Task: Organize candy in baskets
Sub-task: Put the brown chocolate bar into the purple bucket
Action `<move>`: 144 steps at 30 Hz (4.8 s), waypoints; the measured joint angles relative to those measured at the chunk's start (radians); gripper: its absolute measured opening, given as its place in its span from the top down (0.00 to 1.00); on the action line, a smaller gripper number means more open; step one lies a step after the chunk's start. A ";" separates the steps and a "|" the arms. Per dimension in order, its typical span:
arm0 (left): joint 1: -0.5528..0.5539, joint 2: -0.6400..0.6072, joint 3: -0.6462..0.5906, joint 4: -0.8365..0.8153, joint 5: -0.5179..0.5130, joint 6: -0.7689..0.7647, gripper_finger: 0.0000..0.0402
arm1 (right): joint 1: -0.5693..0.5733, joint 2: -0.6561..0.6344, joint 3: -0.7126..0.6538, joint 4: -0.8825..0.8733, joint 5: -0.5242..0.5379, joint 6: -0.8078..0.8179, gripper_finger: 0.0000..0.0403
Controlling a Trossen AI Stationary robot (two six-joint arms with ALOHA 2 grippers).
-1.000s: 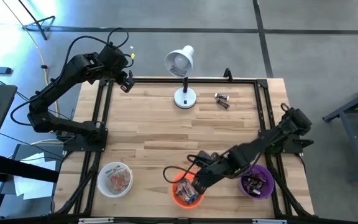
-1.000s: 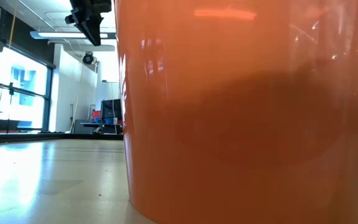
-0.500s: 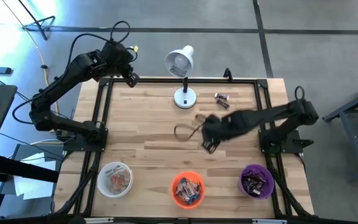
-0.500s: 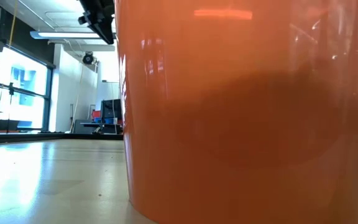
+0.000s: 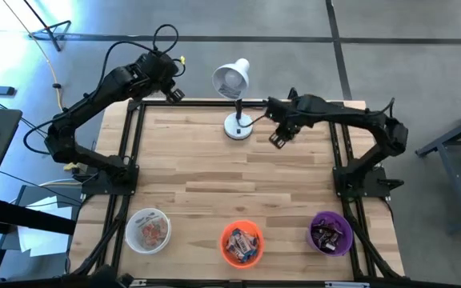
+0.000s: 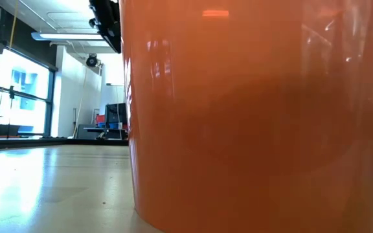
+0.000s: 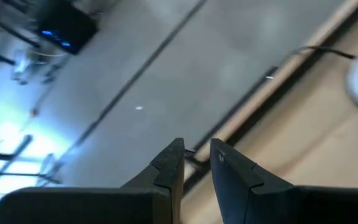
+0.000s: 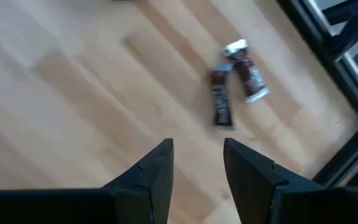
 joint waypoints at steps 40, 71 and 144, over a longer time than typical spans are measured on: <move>0.034 0.005 0.000 0.291 -0.008 0.076 0.84 | -0.392 0.010 -0.545 0.664 -0.233 -0.475 0.54; 0.034 0.005 0.000 0.272 -0.008 0.078 0.84 | -0.359 0.122 -0.218 0.203 -0.356 -0.217 0.98; 0.209 0.004 0.000 0.083 0.053 0.007 0.84 | 0.640 -0.106 -0.050 -0.376 0.101 0.722 0.56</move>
